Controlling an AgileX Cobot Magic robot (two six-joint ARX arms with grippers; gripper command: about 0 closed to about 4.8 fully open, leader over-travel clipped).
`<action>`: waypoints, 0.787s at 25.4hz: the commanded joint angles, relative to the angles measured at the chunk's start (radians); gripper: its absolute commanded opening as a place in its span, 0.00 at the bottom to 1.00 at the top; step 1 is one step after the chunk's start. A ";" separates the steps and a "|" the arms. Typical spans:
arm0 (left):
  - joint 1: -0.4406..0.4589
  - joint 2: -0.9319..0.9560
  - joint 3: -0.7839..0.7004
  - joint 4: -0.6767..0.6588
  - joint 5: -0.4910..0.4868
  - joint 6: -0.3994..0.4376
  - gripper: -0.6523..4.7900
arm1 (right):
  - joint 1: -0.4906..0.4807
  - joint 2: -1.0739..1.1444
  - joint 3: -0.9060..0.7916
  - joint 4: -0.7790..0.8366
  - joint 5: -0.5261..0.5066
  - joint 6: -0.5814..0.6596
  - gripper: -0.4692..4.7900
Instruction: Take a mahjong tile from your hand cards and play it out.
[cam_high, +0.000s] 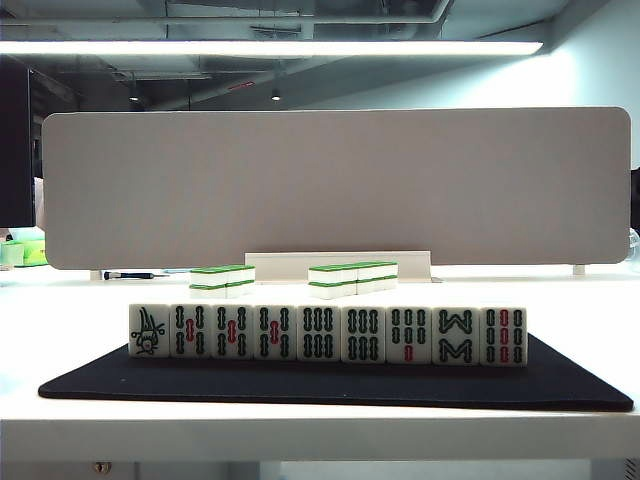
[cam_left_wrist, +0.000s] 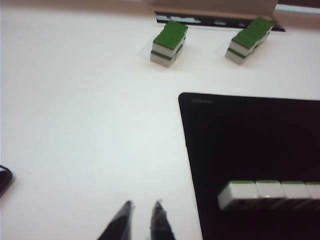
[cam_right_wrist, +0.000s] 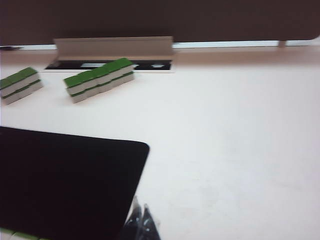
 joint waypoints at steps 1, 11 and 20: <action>-0.001 0.026 0.059 -0.067 0.013 0.050 0.22 | 0.046 0.043 0.053 -0.067 -0.013 -0.020 0.09; -0.002 0.035 0.149 -0.221 0.209 0.105 0.22 | 0.301 0.066 0.102 -0.190 -0.012 -0.043 0.09; -0.002 0.036 0.148 -0.295 0.265 0.164 0.22 | 0.464 0.066 0.102 -0.273 -0.013 -0.027 0.09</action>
